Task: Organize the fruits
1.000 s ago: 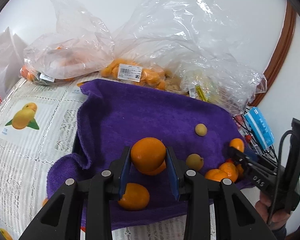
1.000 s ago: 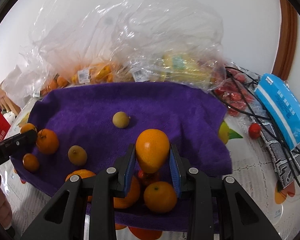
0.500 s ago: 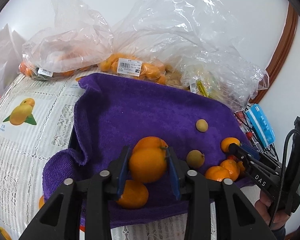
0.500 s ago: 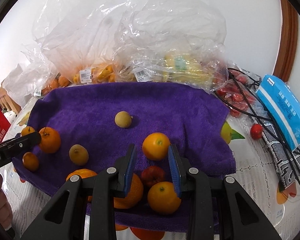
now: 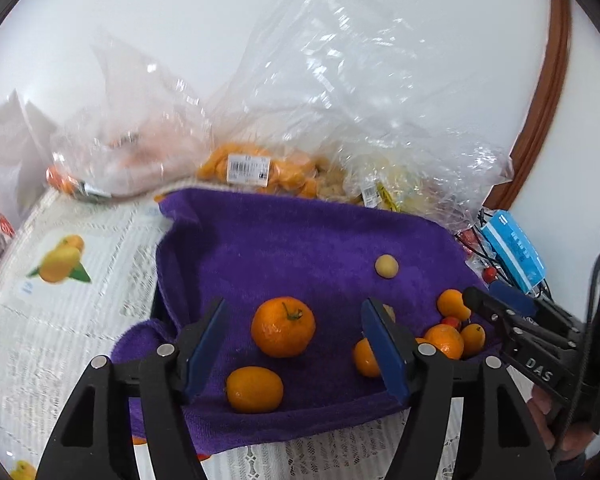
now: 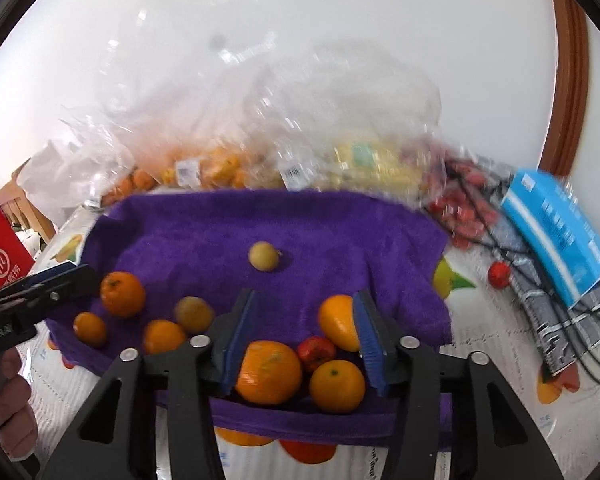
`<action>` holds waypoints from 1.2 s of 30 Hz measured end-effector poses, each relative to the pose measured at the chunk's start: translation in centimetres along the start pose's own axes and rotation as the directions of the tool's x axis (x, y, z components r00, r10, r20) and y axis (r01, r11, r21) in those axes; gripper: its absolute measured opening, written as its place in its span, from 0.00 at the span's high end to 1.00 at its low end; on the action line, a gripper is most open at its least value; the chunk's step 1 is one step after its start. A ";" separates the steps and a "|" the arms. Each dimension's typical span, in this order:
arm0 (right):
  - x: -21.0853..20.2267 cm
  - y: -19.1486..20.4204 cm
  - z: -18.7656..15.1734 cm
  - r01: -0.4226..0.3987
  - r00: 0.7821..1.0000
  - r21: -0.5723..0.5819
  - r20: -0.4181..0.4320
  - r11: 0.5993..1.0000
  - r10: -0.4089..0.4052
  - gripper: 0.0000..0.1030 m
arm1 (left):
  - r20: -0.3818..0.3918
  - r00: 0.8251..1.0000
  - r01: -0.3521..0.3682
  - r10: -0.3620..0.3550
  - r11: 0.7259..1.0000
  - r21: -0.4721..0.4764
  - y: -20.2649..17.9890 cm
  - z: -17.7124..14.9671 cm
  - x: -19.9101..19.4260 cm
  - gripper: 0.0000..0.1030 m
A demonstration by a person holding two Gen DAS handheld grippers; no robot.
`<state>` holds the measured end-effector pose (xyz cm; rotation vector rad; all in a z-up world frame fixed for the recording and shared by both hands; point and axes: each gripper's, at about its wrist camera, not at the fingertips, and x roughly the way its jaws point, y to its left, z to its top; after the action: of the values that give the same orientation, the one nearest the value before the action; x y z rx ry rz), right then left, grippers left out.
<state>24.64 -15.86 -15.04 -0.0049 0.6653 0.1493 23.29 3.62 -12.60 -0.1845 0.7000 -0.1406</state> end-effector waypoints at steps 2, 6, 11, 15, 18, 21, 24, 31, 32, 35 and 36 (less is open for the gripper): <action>-1.1 0.6 0.2 -0.008 1.000 0.004 0.014 1.000 0.008 0.46 | 0.009 1.000 -0.004 0.004 1.000 0.014 -0.4 0.2 -0.8 0.33; -3.2 0.8 0.3 -0.048 0.998 0.059 -0.037 0.997 0.050 0.46 | -0.006 1.000 -0.024 0.024 0.999 0.036 -0.7 -0.2 -2.7 0.33; -7.9 0.1 -0.1 0.046 0.999 0.111 -0.028 0.993 -0.044 0.46 | 0.013 0.999 -0.035 0.034 0.998 0.045 -0.9 -1.4 -6.9 0.27; -11.3 -0.4 -1.2 0.050 0.998 0.166 -0.048 0.985 -0.043 0.42 | 0.018 0.999 -0.032 0.031 0.999 0.035 -1.3 -2.4 -10.0 0.23; -14.5 0.0 -2.3 0.081 0.997 0.151 -0.012 0.985 -0.080 0.33 | 0.025 0.998 -0.056 0.055 0.997 0.053 -2.0 -3.2 -12.1 0.22; -17.9 0.2 -3.5 0.062 0.997 0.161 0.037 0.985 -0.069 0.20 | 0.050 0.997 -0.061 0.057 0.995 0.074 -2.9 -4.1 -14.2 0.17; -20.4 0.2 -4.5 0.019 0.997 0.174 0.072 0.985 -0.032 0.12 | 0.070 0.996 -0.059 0.054 0.995 0.080 -3.4 -5.0 -16.2 0.14; -24.6 1.1 -6.3 0.043 0.994 0.145 0.094 0.989 -0.057 0.04 | 0.095 0.994 -0.061 0.053 0.995 0.081 -4.6 -6.7 -20.2 0.14; -25.1 1.2 -6.6 0.041 0.994 0.142 0.091 0.989 -0.054 0.04 | 0.095 0.994 -0.063 0.055 0.995 0.082 -4.8 -6.9 -20.8 0.14; -26.2 1.3 -7.2 0.027 0.995 0.144 0.089 0.989 -0.040 0.04 | 0.099 0.994 -0.057 0.049 0.995 0.081 -5.2 -7.4 -21.9 0.14; -26.5 1.3 -7.4 0.026 0.995 0.144 0.090 0.989 -0.040 0.04 | 0.099 0.994 -0.060 0.052 0.995 0.081 -5.3 -7.5 -22.1 0.14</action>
<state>-0.68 -18.55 -4.45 0.1282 0.5821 0.0691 1.33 1.74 -3.27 -0.0909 0.6011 -0.1065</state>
